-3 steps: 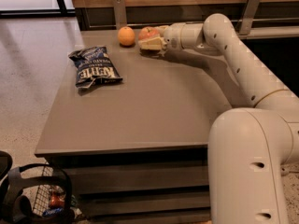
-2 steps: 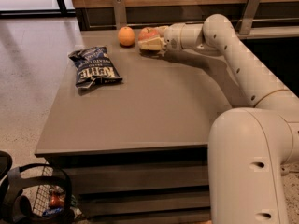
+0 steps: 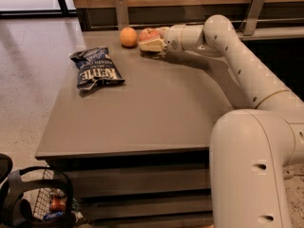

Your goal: Move apple near orange

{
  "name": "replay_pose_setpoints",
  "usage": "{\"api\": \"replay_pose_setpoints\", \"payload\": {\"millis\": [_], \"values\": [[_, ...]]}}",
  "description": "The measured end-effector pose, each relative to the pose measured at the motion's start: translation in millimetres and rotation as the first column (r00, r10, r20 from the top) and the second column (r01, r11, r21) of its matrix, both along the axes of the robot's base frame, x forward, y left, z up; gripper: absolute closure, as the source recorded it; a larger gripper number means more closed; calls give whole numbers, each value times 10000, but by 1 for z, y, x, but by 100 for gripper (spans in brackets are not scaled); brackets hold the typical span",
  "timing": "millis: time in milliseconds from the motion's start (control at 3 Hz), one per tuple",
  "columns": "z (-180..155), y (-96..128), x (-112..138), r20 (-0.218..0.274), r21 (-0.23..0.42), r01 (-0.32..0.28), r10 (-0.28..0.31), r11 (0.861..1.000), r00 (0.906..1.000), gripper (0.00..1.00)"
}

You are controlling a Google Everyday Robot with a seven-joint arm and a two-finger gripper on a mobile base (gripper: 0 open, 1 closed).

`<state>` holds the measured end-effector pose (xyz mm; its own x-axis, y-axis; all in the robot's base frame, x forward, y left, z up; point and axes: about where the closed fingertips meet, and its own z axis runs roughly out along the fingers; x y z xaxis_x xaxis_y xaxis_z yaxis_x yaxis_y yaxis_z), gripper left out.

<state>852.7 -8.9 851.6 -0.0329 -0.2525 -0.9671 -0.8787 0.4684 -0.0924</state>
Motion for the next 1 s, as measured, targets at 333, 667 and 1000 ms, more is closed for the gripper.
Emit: {"api": "replay_pose_setpoints", "payload": {"millis": [333,667,1000], "values": [[-1,4,0,-21,6,-45,45,10000,10000,6],[-2,6,0,-35,10,-77,77,10000,10000,0],[-2,6,0,-36,11,-79,79,10000,10000,0]]}}
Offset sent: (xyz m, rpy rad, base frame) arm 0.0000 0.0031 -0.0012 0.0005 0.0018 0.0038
